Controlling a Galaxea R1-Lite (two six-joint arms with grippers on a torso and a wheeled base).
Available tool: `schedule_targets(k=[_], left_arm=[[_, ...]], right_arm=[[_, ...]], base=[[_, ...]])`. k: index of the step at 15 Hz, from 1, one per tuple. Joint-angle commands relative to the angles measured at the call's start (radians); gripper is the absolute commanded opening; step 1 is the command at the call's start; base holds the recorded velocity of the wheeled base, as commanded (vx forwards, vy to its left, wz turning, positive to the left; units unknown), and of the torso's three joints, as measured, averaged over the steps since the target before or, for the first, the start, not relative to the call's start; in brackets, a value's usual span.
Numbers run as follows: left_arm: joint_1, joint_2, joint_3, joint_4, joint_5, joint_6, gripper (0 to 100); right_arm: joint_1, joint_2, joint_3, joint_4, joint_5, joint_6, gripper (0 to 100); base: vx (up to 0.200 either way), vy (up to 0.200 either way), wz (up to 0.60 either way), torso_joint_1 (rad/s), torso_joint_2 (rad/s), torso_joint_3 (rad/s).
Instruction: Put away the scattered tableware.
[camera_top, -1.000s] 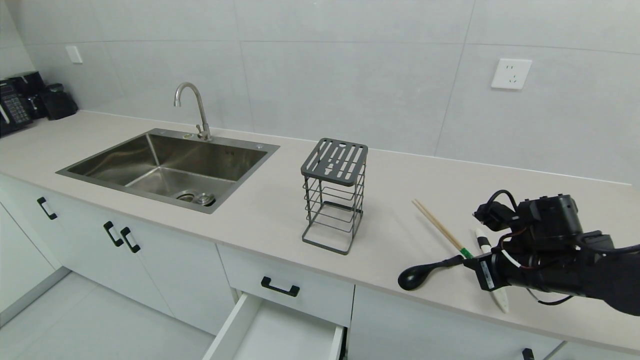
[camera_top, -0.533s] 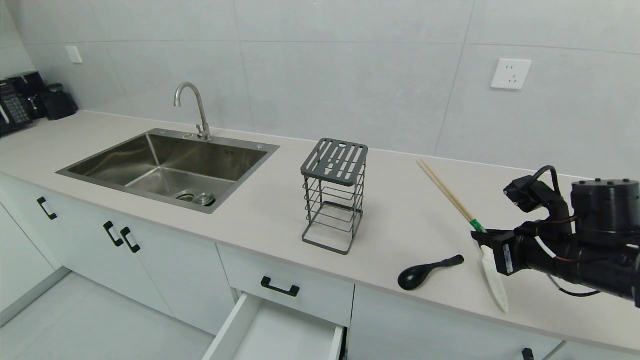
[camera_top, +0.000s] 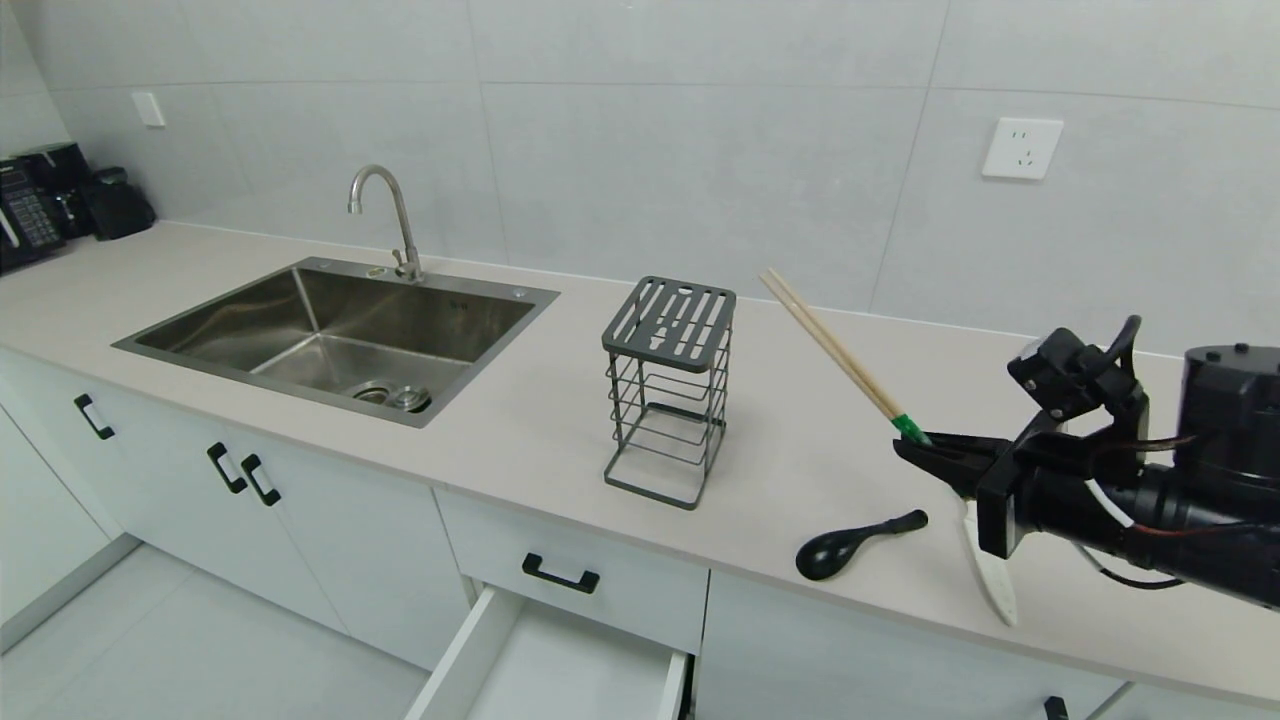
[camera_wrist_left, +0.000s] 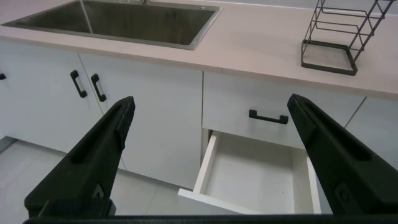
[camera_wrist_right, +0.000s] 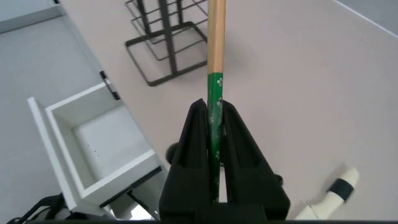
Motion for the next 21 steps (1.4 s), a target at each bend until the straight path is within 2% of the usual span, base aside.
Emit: schedule_targets(k=[1,4,6,13,16,17,19,21], left_arm=[[0.0,0.001,0.0,0.0,0.001,0.0,100],[0.0,0.001,0.0,0.0,0.0,0.0,100],[0.0,0.001,0.0,0.0,0.0,0.0,100],[0.0,0.001,0.0,0.0,0.0,0.0,100],[0.0,0.001,0.0,0.0,0.0,0.0,100],[0.0,0.001,0.0,0.0,0.0,0.0,100],[0.0,0.001,0.0,0.0,0.0,0.0,100],[0.0,0.001,0.0,0.0,0.0,0.0,100]], right_arm=[[0.04,-0.007,0.013,-0.009,0.037,-0.003,0],[0.095,-0.007,0.045,-0.047,0.165,-0.065,0],[0.152,0.002,0.045,-0.046,0.182,-0.063,0],[0.29,0.121,0.019,-0.05,0.177,-0.055,0],[0.373,0.241,-0.106,-0.05,0.168,-0.042,0],[0.411,0.276,-0.133,-0.05,0.159,-0.015,0],[0.476,0.362,-0.176,-0.064,0.076,0.057,0],[0.502,0.417,-0.211,-0.075,0.045,0.098,0]], base=[[0.0,0.0,0.0,0.0,0.0,0.0],[0.0,0.0,0.0,0.0,0.0,0.0],[0.0,0.0,0.0,0.0,0.0,0.0],[0.0,0.0,0.0,0.0,0.0,0.0],[0.0,0.0,0.0,0.0,0.0,0.0],[0.0,0.0,0.0,0.0,0.0,0.0],[0.0,0.0,0.0,0.0,0.0,0.0],[0.0,0.0,0.0,0.0,0.0,0.0]])
